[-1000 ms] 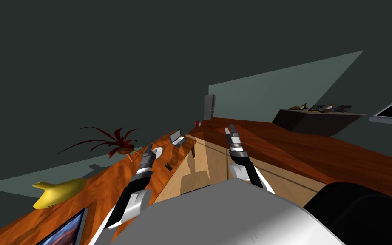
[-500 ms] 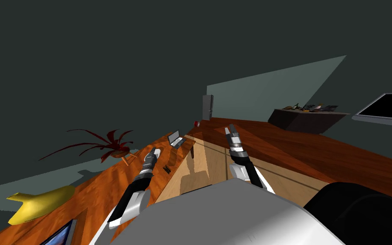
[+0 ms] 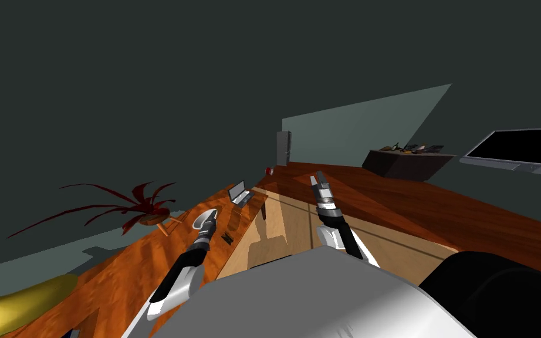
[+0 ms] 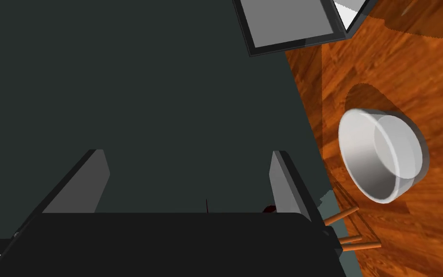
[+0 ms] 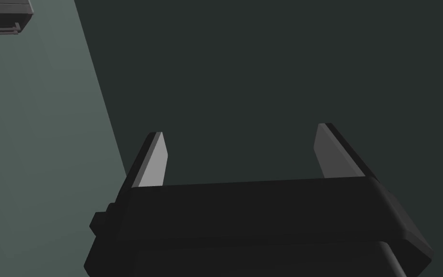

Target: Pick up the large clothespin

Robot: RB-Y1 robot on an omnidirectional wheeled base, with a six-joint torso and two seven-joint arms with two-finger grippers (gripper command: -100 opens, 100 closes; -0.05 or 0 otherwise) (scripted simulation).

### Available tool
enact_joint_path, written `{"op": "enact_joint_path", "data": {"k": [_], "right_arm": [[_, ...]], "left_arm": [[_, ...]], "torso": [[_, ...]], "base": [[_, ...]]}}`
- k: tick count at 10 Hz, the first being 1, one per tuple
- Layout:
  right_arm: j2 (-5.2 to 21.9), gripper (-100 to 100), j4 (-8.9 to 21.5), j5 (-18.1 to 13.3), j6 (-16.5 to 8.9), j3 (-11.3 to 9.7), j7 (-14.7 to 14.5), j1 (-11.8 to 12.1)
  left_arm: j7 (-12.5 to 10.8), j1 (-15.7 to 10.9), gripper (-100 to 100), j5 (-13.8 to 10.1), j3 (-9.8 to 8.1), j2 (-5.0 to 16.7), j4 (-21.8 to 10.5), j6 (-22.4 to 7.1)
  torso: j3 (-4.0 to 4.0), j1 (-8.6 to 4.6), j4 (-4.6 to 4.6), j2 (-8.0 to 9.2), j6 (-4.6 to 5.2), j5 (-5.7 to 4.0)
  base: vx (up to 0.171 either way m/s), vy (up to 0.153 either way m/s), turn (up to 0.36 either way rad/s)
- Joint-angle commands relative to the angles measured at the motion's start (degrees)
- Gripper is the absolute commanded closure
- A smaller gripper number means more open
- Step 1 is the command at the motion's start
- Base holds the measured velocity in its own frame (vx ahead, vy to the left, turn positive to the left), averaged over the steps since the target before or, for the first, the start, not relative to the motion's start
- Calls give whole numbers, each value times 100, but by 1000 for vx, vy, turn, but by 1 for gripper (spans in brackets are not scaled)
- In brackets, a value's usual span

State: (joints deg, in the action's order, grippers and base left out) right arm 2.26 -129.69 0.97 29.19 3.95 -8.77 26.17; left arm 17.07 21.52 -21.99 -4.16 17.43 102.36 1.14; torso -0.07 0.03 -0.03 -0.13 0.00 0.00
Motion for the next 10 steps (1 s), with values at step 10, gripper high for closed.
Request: {"op": "enact_joint_path", "data": {"k": [10], "right_arm": [[0, 0, 0, 0, 0, 0, 0, 1]], "left_arm": [[868, -370, -100, -708, 38, 420, -1682, -1403]], "torso": [[-2, -1, -1, -2, -3, -1]], "base": [[40, 9, -96]]}}
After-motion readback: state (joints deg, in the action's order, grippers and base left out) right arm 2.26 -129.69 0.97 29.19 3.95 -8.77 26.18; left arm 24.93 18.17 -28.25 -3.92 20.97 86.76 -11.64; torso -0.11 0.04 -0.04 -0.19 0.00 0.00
